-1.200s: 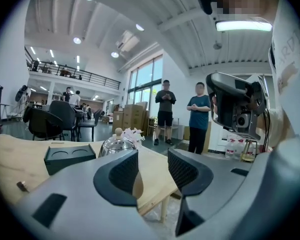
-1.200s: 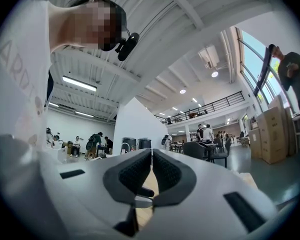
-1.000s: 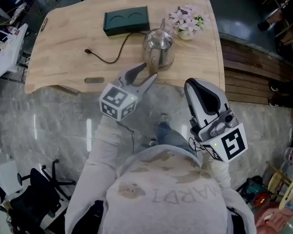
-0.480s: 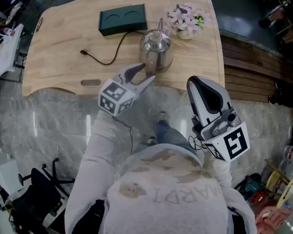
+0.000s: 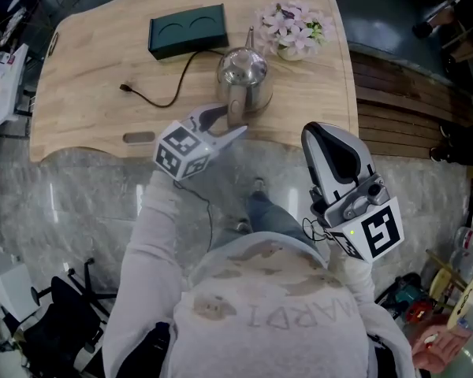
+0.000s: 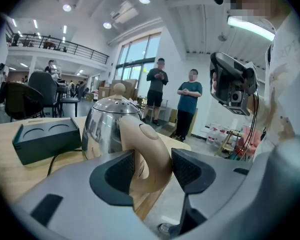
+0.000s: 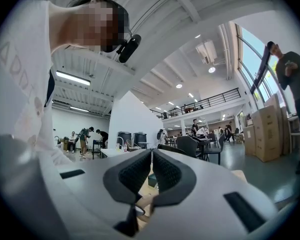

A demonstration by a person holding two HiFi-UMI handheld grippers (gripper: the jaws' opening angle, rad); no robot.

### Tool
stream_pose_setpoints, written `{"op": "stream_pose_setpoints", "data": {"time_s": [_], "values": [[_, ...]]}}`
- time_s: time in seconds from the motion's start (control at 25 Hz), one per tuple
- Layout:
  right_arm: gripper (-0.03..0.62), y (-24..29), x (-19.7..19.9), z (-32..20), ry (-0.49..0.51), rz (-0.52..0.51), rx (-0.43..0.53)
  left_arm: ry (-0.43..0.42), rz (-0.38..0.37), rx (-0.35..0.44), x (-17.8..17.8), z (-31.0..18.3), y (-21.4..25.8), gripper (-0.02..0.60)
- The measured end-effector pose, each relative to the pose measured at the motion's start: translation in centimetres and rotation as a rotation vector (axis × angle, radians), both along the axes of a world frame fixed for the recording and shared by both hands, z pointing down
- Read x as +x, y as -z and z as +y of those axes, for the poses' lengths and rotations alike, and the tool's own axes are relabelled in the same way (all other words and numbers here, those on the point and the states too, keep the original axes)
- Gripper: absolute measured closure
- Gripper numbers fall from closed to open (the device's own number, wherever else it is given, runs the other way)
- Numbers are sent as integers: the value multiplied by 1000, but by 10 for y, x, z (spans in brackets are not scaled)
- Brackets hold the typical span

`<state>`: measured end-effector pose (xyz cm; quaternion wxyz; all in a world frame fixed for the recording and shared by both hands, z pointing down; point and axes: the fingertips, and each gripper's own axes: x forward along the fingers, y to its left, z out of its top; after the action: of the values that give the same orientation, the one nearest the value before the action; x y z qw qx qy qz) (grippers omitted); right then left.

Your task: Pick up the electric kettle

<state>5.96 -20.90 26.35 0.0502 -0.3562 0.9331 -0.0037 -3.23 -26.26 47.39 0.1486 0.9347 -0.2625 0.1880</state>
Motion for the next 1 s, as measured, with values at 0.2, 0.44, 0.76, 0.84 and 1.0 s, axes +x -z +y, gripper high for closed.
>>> {"op": "stream_pose_setpoints", "data": {"time_s": [0.2,0.44,0.76,0.84,1.0], "values": [[574,-4,3,-2,-8,6,-8,-38,-11,-17,5,-1,-9,373],[574,-5,8,-4,-18,8,-13,-67,23,-25,6,0,-9,373],[574,-8,10,-5,-20,14,-18,-163,11,-50,16,7,-17,373],[574,-9,11,-5,-22,17,-20,-184,9,-54,19,9,-20,373],[574,-11,14,-6,-29,20,-23,-218,18,-61,26,10,-24,373]]}}
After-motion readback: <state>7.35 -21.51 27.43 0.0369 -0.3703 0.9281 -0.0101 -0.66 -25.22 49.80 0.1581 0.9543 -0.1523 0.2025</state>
